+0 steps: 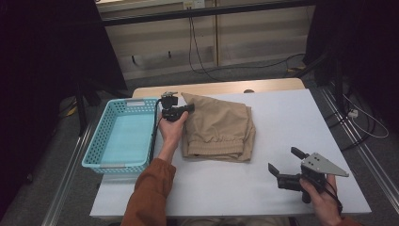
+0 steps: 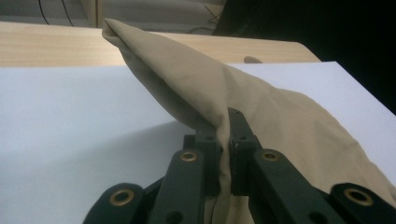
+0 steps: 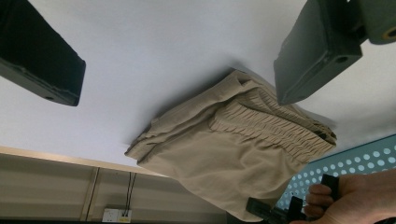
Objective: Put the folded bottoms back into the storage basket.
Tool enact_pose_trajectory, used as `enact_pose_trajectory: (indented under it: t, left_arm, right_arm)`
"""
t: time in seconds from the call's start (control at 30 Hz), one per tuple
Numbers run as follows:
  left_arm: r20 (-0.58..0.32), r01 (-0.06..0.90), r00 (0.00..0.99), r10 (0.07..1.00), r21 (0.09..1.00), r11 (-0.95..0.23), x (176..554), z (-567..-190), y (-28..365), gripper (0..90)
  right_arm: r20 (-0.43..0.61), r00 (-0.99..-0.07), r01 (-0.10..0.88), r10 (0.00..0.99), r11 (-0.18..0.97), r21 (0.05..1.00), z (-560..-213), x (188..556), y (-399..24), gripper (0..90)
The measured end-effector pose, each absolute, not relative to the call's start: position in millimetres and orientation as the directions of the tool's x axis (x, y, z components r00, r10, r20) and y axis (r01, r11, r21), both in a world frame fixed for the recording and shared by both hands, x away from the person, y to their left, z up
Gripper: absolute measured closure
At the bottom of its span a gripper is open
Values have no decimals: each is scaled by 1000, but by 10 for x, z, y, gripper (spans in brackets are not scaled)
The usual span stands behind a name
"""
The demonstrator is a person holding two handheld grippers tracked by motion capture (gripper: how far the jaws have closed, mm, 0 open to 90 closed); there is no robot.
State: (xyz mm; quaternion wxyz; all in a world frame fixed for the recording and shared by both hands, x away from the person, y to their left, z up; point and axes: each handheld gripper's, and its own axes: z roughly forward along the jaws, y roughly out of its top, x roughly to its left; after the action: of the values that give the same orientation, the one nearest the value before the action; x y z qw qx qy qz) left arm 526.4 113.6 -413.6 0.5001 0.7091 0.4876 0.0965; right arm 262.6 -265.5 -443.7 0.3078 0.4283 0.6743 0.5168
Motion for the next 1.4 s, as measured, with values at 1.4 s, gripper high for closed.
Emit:
enact_pose_trajectory:
  t: [1.4]
  left_arm:
    - [-294, 451, 591, 751, 892, -6, 4987, -3491, 1146, 867]
  right_arm:
    - [27, -440, 260, 898, 98, 961, -4438, 2630, -2654, 17]
